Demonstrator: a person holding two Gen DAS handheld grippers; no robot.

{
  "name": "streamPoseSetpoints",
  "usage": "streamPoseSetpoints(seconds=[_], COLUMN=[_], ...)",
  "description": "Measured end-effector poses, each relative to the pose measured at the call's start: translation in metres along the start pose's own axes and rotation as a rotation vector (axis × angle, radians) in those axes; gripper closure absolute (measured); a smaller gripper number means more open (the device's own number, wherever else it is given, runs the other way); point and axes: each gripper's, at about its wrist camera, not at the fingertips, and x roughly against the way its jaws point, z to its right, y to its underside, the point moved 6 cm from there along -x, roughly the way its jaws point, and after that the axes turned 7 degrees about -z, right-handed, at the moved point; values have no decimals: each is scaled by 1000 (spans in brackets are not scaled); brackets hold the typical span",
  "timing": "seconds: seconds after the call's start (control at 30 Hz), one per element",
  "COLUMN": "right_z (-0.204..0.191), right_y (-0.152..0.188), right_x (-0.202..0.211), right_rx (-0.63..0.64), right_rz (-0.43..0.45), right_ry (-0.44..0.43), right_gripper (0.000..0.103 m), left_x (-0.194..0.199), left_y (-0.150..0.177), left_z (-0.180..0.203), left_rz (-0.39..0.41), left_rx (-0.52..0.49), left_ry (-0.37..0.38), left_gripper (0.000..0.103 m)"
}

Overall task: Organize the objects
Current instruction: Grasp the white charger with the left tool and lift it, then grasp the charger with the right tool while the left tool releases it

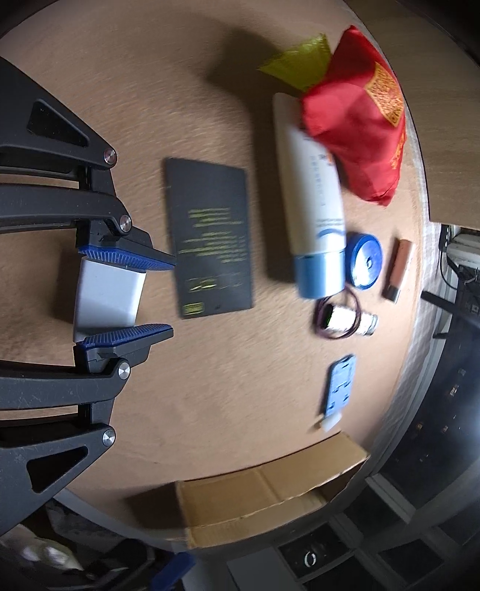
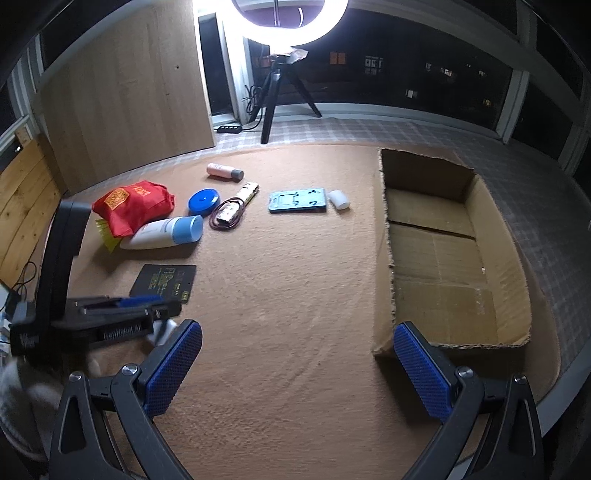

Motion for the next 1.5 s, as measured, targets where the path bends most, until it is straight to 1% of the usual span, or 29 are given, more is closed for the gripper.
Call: streamPoseSetpoints(seconds=[0.13, 0.2, 0.27, 0.33, 0.43, 0.5, 0.67, 0.73, 0.8, 0.9, 0.93, 0.97, 1.0, 1.03, 1.07, 1.13, 1.27, 1.3, 1.37, 1.4, 1.5], right_z=[-7, -12, -18, -23, -33, -43, -70, -80, -87, -96, -98, -102, -104, -107, -110, -113, -118, -119, -122, -123, -123], right_y=[0, -1, -3, -5, -9, -12, -13, -11, -10, -8, -8, -6, -5, -4, -1, -3, -5, -4, -1, 1, 1], right_x=[-6, -11, -16, -21, -32, -40, -66, -73, -80, -90, -93, -96, -99, -101, -104, -106, -108, -108, -107, -107, -108], right_rx=[4, 18, 42, 65, 119, 162, 249, 277, 299, 326, 333, 340, 347, 355, 365, 375, 386, 391, 389, 385, 378], right_rz=[-23, -33, -44, -53, -77, -108, -225, -267, -302, -356, -375, -397, -415, -432, -452, -450, -467, -475, -507, -520, -518], right_ry=[-54, -93, -130, -149, -174, -210, -324, -364, -387, -424, -436, -450, -460, -471, -481, -476, -484, -493, -534, -549, -552], right_gripper=[0, 0, 0, 0, 0, 0, 1, 4, 13, 17, 17, 20, 27, 30, 36, 37, 46, 56, 63, 64, 64], left_x=[6, 15, 25, 34, 42, 44, 42, 40, 38, 35, 34, 32, 31, 29, 28, 25, 22, 22, 21, 21, 20], left_y=[13, 18, 22, 29, 42, 52, 66, 70, 71, 73, 73, 72, 72, 71, 71, 69, 67, 66, 65, 64, 62], left_z=[3, -1, -7, -14, -23, -25, -17, -14, -13, -13, -14, -14, -14, -14, -14, -13, -12, -12, -12, -12, -11], left_rz=[14, 34, 62, 78, 83, 78, 70, 70, 70, 71, 76, 74, 73, 72, 71, 71, 75, 78, 79, 79, 82], left_rx=[-19, -4, 13, 34, 62, 73, 80, 86, 103, 116, 139, 144, 149, 150, 151, 153, 159, 160, 160, 160, 157], left_ry=[-9, -24, -38, -36, -32, -11, 49, 69, 79, 95, 93, 102, 109, 112, 113, 125, 145, 147, 149, 149, 152], left_gripper=[70, 66, 53, 49, 49, 49, 49, 50, 50, 50, 50, 51, 51, 53, 54, 55, 57, 57, 58, 58, 62])
